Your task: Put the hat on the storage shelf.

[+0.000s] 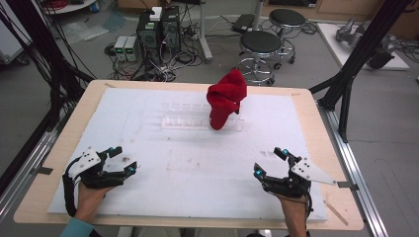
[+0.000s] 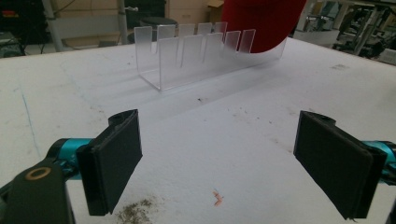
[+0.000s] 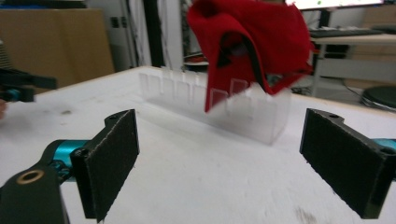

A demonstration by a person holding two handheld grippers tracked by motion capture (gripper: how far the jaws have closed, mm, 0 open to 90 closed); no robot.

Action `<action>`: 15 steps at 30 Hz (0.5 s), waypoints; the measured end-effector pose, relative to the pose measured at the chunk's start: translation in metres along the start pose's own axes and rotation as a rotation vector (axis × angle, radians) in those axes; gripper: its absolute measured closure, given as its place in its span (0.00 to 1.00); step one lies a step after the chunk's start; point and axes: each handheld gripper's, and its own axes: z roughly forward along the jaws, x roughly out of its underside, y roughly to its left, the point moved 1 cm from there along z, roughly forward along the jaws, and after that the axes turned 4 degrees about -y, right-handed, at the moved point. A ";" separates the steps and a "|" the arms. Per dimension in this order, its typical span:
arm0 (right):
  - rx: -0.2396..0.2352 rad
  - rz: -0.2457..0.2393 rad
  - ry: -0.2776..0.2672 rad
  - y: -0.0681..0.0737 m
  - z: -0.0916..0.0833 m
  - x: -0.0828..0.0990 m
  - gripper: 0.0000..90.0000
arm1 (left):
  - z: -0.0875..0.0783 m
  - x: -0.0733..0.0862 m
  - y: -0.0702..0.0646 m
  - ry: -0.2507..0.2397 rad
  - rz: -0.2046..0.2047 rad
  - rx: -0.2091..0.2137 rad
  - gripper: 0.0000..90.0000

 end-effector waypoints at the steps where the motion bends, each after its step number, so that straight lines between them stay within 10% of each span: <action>1: 0.018 0.007 -0.007 -0.001 -0.001 0.007 0.12 | 0.000 0.000 0.000 -0.002 0.003 -0.004 0.17; 15: 0.130 -0.045 0.014 -0.003 0.009 0.040 0.12 | -0.002 0.001 -0.004 -0.017 0.039 -0.031 0.17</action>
